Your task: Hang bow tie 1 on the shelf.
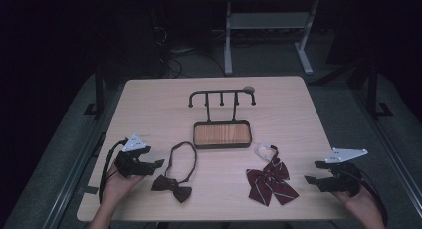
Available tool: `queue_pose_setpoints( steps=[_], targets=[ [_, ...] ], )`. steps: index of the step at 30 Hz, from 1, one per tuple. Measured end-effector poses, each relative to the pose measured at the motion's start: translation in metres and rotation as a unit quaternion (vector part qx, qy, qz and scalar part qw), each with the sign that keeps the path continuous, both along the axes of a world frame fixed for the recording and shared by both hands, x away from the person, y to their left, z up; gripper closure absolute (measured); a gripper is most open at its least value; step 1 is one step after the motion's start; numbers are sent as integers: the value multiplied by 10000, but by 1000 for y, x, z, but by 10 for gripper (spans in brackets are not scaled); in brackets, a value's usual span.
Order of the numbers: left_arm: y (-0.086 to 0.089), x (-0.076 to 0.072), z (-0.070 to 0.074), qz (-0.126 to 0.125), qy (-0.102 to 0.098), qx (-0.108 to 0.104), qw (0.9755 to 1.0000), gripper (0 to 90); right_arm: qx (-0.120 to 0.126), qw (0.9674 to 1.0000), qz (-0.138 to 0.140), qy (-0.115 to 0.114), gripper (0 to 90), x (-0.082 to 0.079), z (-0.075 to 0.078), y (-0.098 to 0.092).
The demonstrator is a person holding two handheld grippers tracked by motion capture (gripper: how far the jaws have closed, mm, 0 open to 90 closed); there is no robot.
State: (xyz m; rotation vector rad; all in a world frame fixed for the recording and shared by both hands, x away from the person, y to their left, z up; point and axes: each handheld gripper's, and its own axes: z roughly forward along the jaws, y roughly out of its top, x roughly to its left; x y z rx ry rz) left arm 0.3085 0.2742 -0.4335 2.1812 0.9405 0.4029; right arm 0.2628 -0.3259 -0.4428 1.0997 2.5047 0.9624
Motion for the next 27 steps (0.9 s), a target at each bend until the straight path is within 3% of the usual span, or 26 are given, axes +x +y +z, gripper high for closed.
queue_pose_setpoints(
  steps=[3,11,22,27],
  targets=[
    [-1,0,-1,-26,22,41,10000,254,73,10000,47,-5,305,0,2,2],
    [-3,-3,0,-110,-49,44,9999,254,-7,9997,233,-36,303,-1,12,14],
    [-2,-4,1,-96,-100,62,9999,254,-145,9984,489,223,265,6,21,39],
    [3,-2,0,-26,-42,-2,10000,254,-198,9971,704,224,304,10,26,49]
  ],
)
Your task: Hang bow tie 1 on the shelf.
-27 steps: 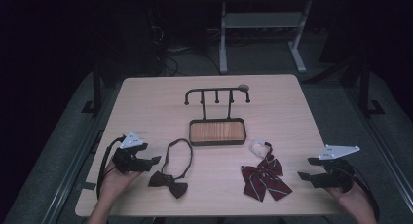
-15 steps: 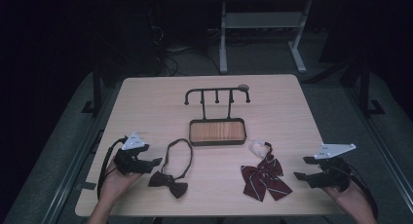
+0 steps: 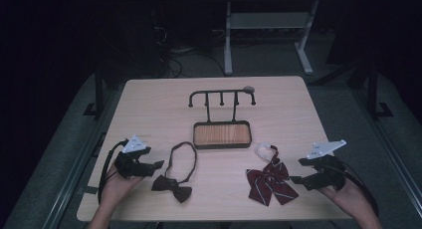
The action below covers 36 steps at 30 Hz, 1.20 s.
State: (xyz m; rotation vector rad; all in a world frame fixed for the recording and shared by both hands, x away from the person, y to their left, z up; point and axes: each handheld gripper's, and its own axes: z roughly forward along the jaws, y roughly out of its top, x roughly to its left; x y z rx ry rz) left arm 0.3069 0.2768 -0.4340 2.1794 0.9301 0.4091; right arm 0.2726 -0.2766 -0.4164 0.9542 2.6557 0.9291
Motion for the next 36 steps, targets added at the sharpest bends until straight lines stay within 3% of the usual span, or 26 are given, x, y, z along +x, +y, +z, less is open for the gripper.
queue_pose_setpoints(
  steps=[5,17,27,36],
  targets=[
    [0,0,0,-37,-36,28,10000,254,-149,9996,189,111,328,5,6,11],
    [0,0,-2,-42,22,54,10000,254,-230,9983,462,263,370,23,14,31],
    [0,0,-2,-38,12,16,10000,254,-460,9963,712,166,410,35,25,51],
    [0,0,-2,-44,23,3,10000,254,-635,9941,839,262,448,51,28,62]
  ],
)
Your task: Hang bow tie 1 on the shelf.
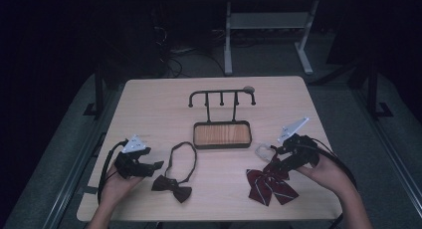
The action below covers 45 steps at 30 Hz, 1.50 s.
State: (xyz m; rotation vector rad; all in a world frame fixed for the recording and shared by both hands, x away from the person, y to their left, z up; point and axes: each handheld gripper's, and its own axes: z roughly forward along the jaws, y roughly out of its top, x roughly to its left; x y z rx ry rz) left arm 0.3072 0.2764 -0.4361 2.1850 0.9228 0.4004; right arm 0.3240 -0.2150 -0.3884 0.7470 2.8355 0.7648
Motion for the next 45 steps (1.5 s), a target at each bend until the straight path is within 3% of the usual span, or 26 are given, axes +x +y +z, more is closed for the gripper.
queue_pose_setpoints(
  steps=[4,14,20,26,45],
  targets=[
    [-2,0,0,-66,1,86,9999,254,-113,9999,-39,64,470,9,0,5],
    [-2,0,0,-53,-42,75,9999,254,-224,9994,-114,242,520,30,-2,9],
    [-4,0,0,-63,-17,122,9999,254,-298,9992,-170,215,536,41,-5,8],
    [-2,0,0,-60,-41,105,9999,254,-349,9985,-230,368,559,54,-11,5],
    [-3,0,0,-67,-37,108,9999,254,-494,9965,-389,546,600,78,-30,8]
  ],
)
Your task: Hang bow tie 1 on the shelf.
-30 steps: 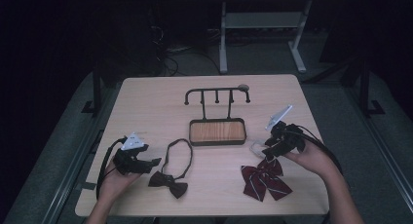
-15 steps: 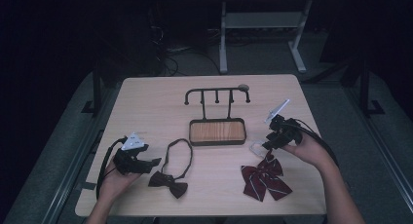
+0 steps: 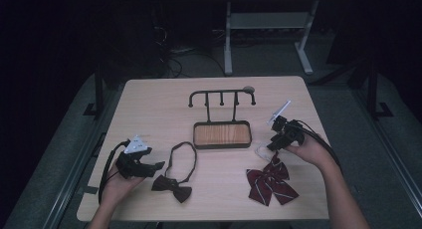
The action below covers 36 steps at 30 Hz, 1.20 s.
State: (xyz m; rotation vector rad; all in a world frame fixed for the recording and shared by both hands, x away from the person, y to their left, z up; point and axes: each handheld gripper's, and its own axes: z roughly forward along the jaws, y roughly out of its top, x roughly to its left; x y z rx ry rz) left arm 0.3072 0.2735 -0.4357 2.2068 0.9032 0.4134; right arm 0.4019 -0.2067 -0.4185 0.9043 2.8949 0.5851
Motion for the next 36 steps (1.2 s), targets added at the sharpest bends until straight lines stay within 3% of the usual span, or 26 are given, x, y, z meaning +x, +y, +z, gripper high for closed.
queue_pose_setpoints(
  steps=[25,36],
  targets=[
    [-1,0,0,-6,-14,-31,10000,254,-348,9994,8,86,663,8,-13,4],
    [-1,0,-1,-15,-5,-30,10000,254,-512,9985,94,139,733,7,-17,7]
  ],
)
